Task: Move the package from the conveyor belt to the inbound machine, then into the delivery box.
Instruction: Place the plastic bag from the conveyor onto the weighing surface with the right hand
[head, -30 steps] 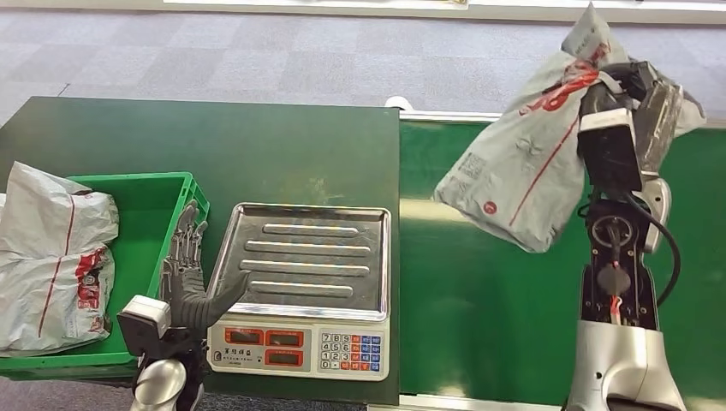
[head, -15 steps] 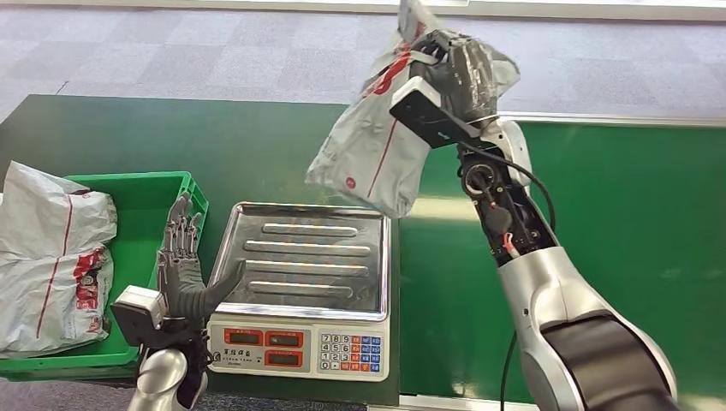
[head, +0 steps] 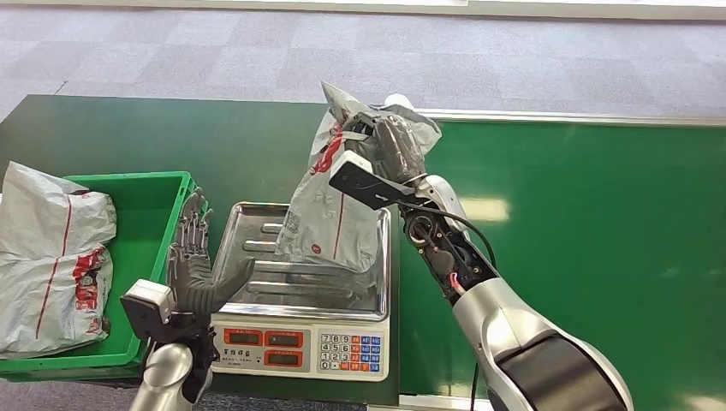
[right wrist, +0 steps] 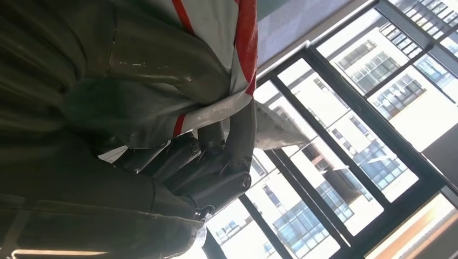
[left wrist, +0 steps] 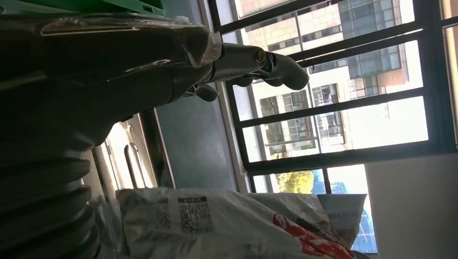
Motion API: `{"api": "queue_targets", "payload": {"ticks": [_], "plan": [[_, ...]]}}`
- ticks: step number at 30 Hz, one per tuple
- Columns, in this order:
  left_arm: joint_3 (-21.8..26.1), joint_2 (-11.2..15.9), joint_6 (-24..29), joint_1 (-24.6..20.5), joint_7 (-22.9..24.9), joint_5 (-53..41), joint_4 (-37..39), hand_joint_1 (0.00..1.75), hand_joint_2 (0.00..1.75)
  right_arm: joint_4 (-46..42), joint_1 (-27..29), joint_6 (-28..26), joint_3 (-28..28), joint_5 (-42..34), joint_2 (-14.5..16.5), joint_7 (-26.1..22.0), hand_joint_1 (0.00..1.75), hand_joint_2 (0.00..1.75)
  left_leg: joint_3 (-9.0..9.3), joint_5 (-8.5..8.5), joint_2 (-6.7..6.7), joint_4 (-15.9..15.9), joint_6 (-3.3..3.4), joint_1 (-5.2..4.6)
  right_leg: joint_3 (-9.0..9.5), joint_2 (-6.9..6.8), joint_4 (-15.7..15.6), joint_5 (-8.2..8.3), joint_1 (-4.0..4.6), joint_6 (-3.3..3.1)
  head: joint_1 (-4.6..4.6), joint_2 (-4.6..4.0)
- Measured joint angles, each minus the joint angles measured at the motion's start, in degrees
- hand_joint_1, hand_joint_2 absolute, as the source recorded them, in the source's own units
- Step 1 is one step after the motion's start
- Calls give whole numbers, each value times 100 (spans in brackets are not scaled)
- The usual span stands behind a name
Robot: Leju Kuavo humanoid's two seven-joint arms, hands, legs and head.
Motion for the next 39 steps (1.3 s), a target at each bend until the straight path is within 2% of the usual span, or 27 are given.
{"api": "queue_targets", "payload": {"ticks": [16, 23, 31, 39], "plan": [[-60, 11, 11, -59, -11, 1, 102, 0, 175, 181, 67, 24, 102, -24, 28, -2, 175, 175, 0, 0, 0, 0, 0, 0, -1, 0, 0, 0, 0, 0, 1, 0], [-104, 2, 126, -189, -223, 151, 181, 0, 175, 328, 236, -11, 217, -20, -22, 225, 175, 175, 0, 0, 1, 0, 0, -1, -1, 0, 0, 0, -1, 0, 1, 0], [-177, -40, 227, -306, -318, 473, 175, 0, 175, 594, 376, -618, 321, -293, -8, 2, 175, 175, 0, 0, 2, 0, 0, 0, -1, 0, 0, 0, 0, 0, 0, 0], [-216, -76, 196, -321, -319, 542, 2, 0, 175, 746, 501, -138, 325, -348, 138, 168, 175, 175, 0, 0, 2, 0, 0, 0, -1, 0, 0, 0, 0, 0, 1, 0]]}}
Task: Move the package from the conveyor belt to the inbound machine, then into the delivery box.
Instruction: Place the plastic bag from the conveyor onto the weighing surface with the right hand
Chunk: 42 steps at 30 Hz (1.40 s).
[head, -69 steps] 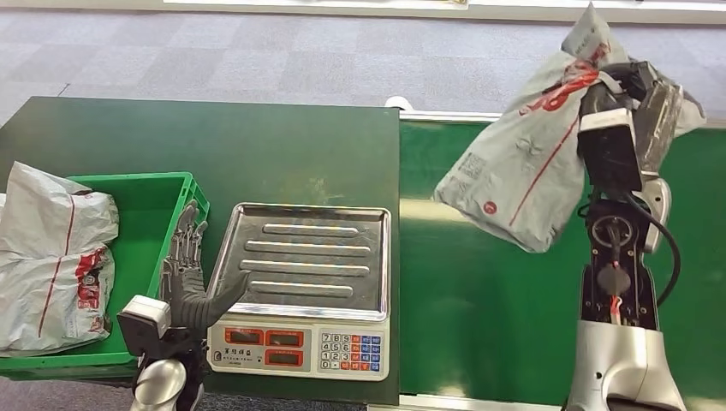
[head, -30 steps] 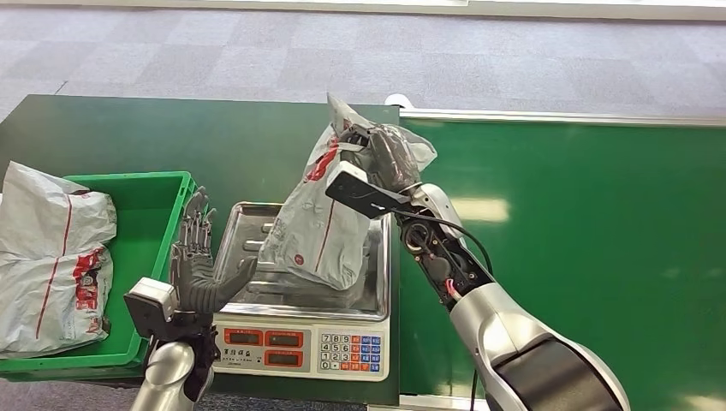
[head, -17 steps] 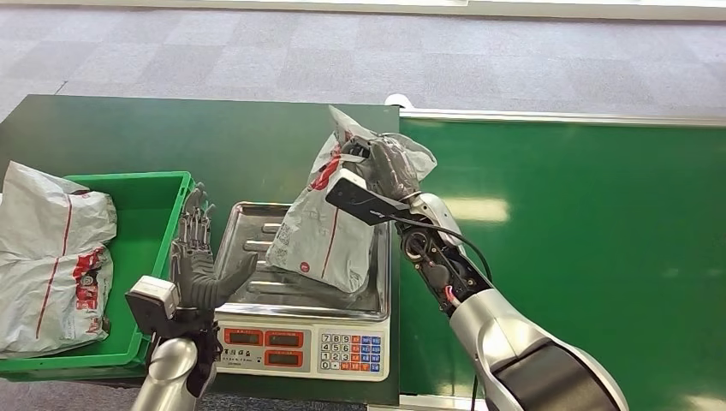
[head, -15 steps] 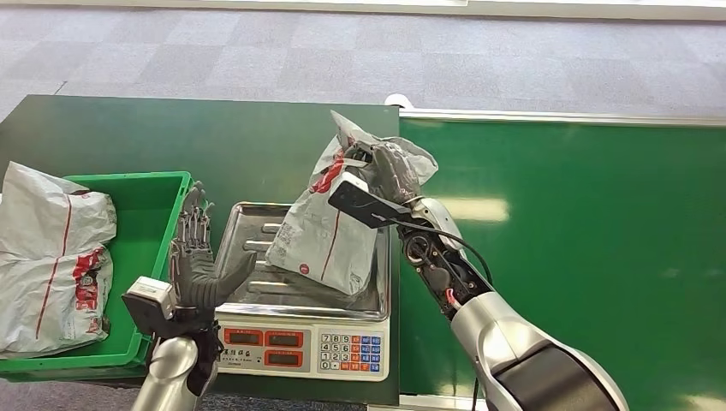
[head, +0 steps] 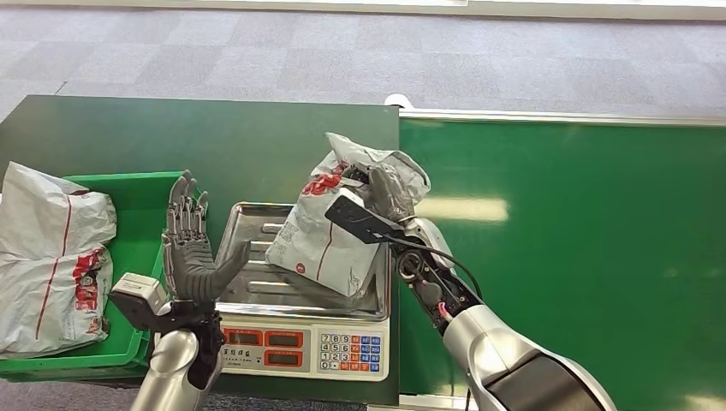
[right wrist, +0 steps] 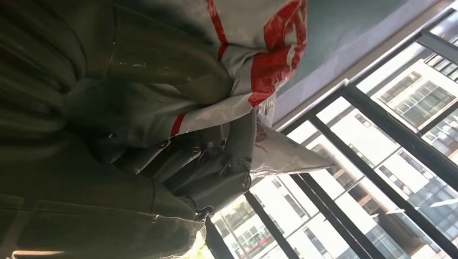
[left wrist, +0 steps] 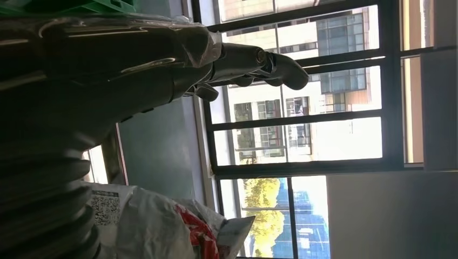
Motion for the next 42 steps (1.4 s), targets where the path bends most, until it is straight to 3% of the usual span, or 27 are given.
{"api": "queue_targets", "payload": {"ticks": [18, 29, 34, 42], "plan": [[4, -64, -117, -6, 0, 57, -133, 0, 175, 67, 264, -3, -95, -517, 146, -457, 175, 175, 2, 0, 3, 0, 0, 0, 0, 1, 0, 0, 0, 0, 0, 0], [7, -105, -148, -31, 0, 66, -132, 0, 175, 67, 297, 618, -287, -850, 149, -470, 175, 175, 2, 0, 4, 0, 0, 0, 0, 1, 0, 0, 0, 0, 1, 0], [8, -116, -97, -32, 0, 89, -130, 0, 175, 64, 294, 2124, -604, -1778, 199, -85, 175, 175, 5, 0, 10, 0, 0, 0, 1, 6, 0, 1, 0, -1, 1, 0], [24, -116, -80, -31, 0, 95, -126, 0, 175, 56, 296, 2809, -776, -2144, 273, 32, 175, 175, 5, 0, 11, 0, 0, 0, 1, 6, 0, 0, 0, -1, 1, 0]]}}
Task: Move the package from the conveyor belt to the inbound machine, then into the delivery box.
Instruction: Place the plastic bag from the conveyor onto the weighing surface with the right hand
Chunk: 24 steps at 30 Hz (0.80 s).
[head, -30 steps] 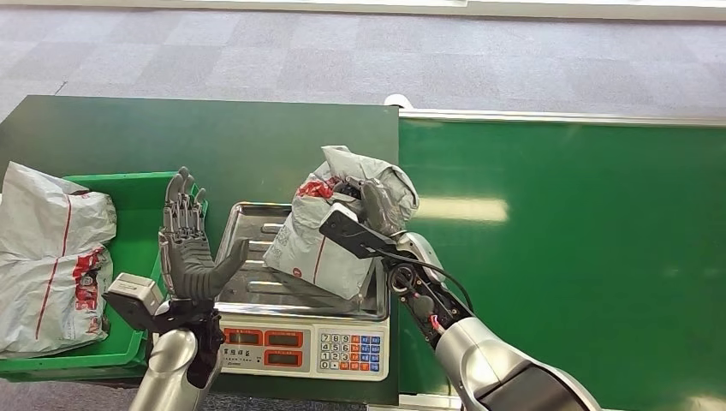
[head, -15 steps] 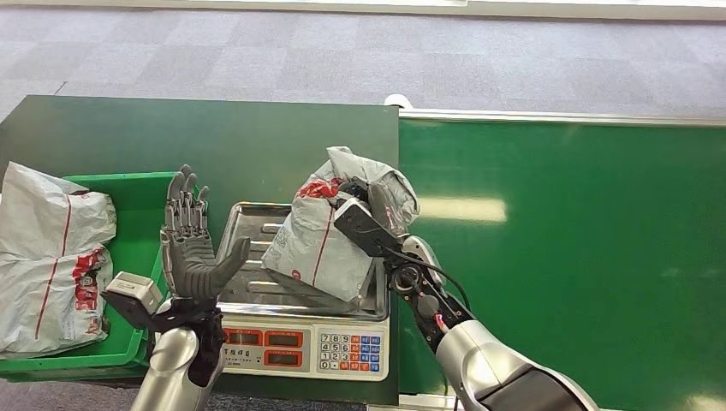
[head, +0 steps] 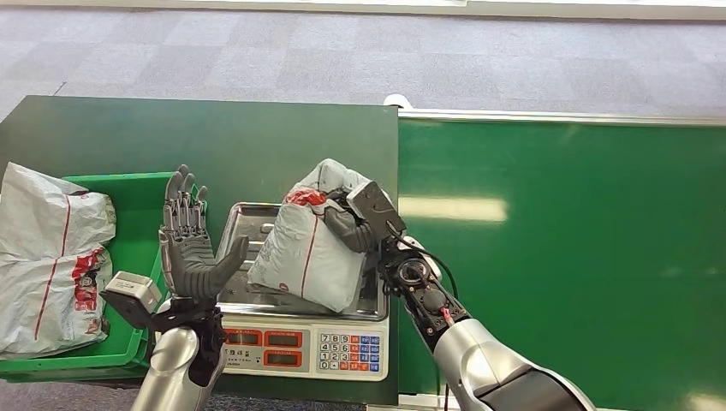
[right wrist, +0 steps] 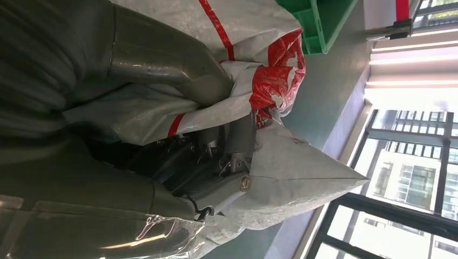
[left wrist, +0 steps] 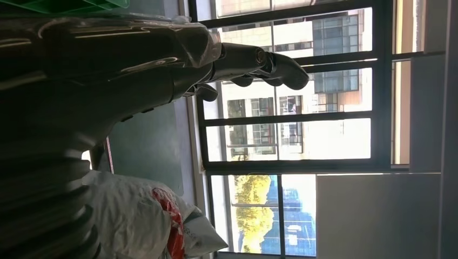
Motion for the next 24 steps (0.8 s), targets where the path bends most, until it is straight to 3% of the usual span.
{"api": "queue_targets", "payload": {"ticks": [12, 16, 17, 20, 21, 24], "plan": [[51, 0, 4, 4, 0, -2, 0, 0, 175, -15, 32, 844, -8, -558, 74, 134, 175, 175, -1, 0, -1, 0, 0, 0, 0, -1, 0, 0, 0, 0, -1, 0], [68, 0, 2, 4, 0, -2, 0, 0, 175, -22, 40, 862, -3, -637, 91, 145, 175, 175, -1, 0, -3, 0, 0, 0, 0, -1, 0, 0, 0, 0, -1, 0], [76, 0, 2, 4, 0, -3, 0, 0, 175, -27, 41, 854, 2, -658, 92, 146, 159, 175, -1, 0, -2, 0, 0, 0, 0, -1, 0, 0, 0, 0, 0, 0], [104, 2, 2, 4, 0, -13, 0, 0, 175, -52, 45, 874, 31, -715, 91, 143, 31, 175, -1, 0, -2, 0, 0, 0, 0, -1, 0, 0, 0, 0, 0, 0], [113, 2, 3, 4, 0, -16, 0, 0, 175, -67, 48, 861, 49, -719, 90, 139, 2, 175, -1, 0, -3, 0, 0, 0, 0, -1, 0, 0, 0, 0, 0, 0], [137, 3, 10, 4, 0, -17, 0, 0, 175, -122, 56, 791, 109, -720, 86, 123, 0, 175, -1, 0, -3, 0, 0, 0, 0, -1, 0, 0, 0, 0, 0, 0]]}}
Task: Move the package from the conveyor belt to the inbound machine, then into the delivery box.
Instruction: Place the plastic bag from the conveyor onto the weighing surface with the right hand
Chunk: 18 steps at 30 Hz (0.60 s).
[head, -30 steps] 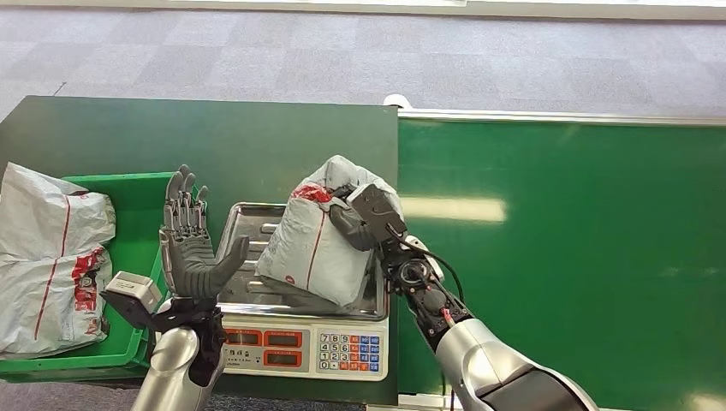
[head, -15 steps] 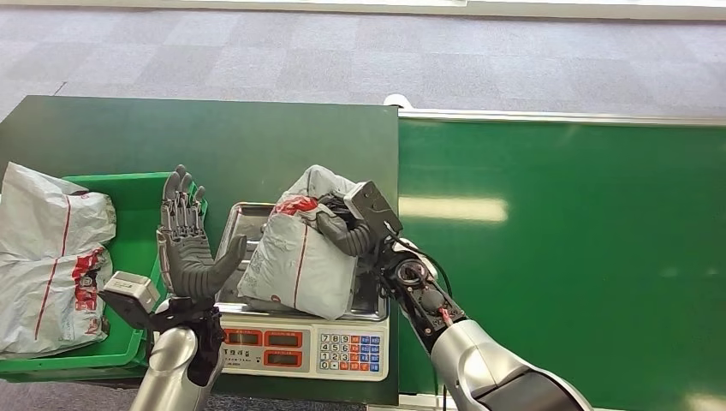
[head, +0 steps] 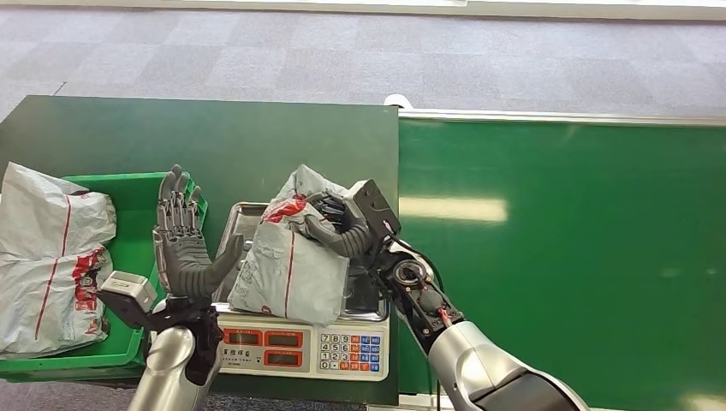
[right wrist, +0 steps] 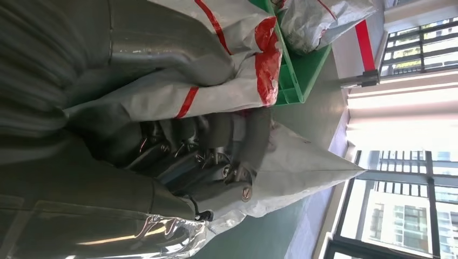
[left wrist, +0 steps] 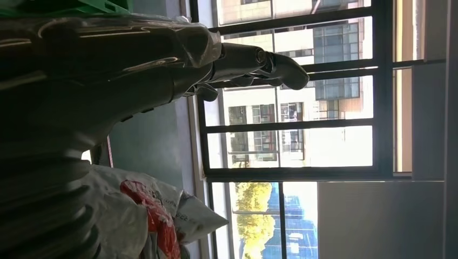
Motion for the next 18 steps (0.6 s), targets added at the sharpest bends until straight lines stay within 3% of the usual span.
{"api": "queue_targets", "payload": {"ticks": [12, 18], "plan": [[95, 1, 53, 20, 0, -18, 0, 0, 175, -287, 29, -28, 355, 67, -66, -101, 0, 175, 0, 0, 0, 0, 0, 0, 0, 0, 0, 0, 0, 0, 0, 0], [193, 3, 131, 119, 0, -43, -44, 0, 175, -1014, 280, -284, 751, 173, -193, -291, 0, 175, 0, 0, 0, 0, 0, 0, -1, 0, 0, -1, 0, 0, -1, 0]]}}
